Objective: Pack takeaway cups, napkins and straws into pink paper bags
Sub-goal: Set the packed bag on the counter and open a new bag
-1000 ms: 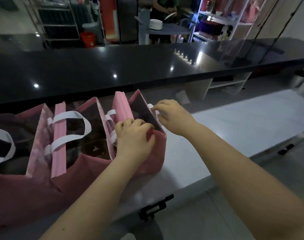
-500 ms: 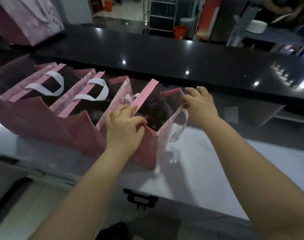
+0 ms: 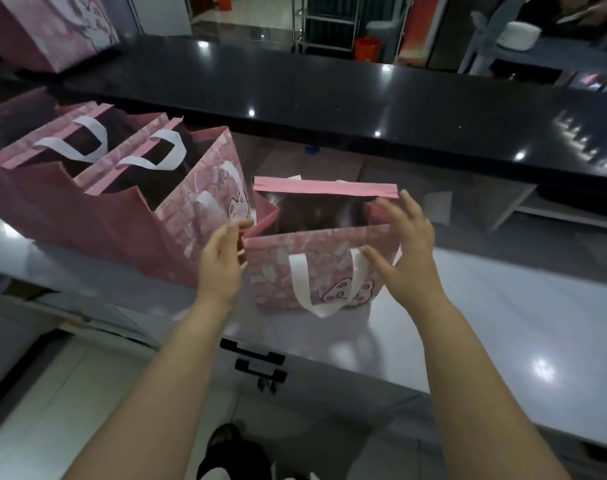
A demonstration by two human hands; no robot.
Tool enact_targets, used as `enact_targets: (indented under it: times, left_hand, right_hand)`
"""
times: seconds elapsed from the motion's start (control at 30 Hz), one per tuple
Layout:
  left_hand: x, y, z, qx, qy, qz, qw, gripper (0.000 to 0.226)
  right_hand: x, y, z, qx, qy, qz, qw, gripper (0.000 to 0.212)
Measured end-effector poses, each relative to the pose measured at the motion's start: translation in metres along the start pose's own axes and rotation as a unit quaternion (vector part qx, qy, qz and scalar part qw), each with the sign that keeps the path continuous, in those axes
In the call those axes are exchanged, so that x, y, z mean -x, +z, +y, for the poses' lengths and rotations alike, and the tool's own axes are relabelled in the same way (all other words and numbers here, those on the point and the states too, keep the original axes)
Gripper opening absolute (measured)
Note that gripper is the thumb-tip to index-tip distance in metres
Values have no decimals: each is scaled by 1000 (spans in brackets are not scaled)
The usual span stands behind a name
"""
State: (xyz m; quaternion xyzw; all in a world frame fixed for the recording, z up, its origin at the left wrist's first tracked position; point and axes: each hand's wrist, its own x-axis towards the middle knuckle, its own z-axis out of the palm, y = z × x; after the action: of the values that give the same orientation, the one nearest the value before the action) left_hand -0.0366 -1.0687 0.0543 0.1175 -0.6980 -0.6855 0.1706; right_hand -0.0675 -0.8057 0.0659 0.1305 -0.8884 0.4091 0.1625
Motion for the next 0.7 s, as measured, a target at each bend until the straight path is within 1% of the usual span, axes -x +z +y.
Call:
enact_targets:
  times: [0.03,0.07,0.1,0.13,0.2,0.23,0.3,0.33,0.47,0.5,0.57,0.7]
  left_hand:
    - [8,-3,-9,9,-1,-10,1000,34]
    - [15,-6,-19,6,-1,-22,1000,41]
    - [20,-10,-30,-11,-1,-34,999,44]
    - [23,-13,-39,-36,1,-43,998,40]
    - [25,-19,-51,-82,-6,-51,995,22]
    - [24,-22,-55,-92,-9,-57,994,26]
    - [19,-28,-60,-91,-13,-66,994,42]
    - [16,-30,-61,-81,-20,-68,994,43]
    - [-1,-28,-58,-17,-71,-95,993,16]
    - [-6,-26,-58,-11,-76,-100,992,14]
    - [-16,-20,-57,-1,-82,-102,991,22]
    - [-26,-2,-50,33,-103,-113,988,20]
  right_hand:
    - [2,-1,3,-56,40,10,998,75]
    - [4,-1,7,-117,90,22,989,78]
    - [8,2,10,-172,139,31,975,74]
    - [12,5,14,-212,178,35,960,64]
    - [21,16,20,-236,225,37,945,39]
    - [27,21,23,-243,238,37,940,31]
    - [38,30,24,-279,258,61,923,23]
    - [43,33,25,-296,268,82,913,20]
    - [57,36,26,-302,325,140,885,17]
    - [60,37,24,-300,333,151,881,16]
    - [64,40,15,-318,338,183,867,14]
    - [72,42,-5,-378,348,286,809,9]
